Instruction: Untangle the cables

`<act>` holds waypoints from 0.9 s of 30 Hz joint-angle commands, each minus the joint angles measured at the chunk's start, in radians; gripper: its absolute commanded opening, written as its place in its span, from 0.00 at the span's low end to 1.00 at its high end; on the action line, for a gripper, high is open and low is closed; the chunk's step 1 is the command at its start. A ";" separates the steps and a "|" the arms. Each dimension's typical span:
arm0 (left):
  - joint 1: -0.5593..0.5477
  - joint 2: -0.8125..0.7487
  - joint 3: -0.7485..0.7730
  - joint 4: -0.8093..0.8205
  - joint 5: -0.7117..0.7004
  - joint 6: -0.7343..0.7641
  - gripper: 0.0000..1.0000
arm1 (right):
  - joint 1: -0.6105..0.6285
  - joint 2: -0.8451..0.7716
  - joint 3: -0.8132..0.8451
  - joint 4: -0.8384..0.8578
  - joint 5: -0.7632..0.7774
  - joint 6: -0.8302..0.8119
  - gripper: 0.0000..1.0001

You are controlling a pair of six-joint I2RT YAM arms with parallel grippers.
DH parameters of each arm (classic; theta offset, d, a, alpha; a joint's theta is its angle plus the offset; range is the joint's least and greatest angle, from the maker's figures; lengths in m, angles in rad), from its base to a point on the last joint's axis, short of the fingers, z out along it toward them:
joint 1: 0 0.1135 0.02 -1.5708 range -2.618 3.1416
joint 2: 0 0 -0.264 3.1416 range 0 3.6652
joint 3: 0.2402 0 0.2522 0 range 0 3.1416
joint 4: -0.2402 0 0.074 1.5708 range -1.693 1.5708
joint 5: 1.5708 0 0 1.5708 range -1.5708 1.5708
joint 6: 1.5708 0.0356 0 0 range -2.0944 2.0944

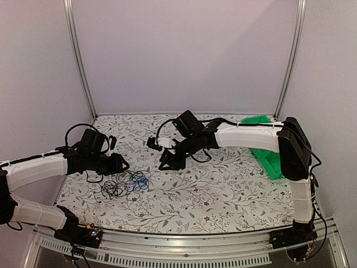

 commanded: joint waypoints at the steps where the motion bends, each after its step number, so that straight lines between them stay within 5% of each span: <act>1: 0.007 0.030 -0.015 0.049 0.047 -0.003 0.41 | 0.002 0.026 0.041 0.059 -0.027 0.041 0.40; 4: 0.008 0.066 -0.011 0.075 0.056 0.006 0.35 | 0.012 0.042 0.056 0.071 -0.021 0.042 0.40; 10: 0.014 0.133 0.030 0.092 0.100 0.021 0.00 | 0.019 0.064 0.079 0.100 -0.024 0.031 0.51; 27: 0.013 -0.018 0.192 -0.028 0.146 0.020 0.00 | 0.067 0.203 0.231 0.240 -0.168 0.123 0.65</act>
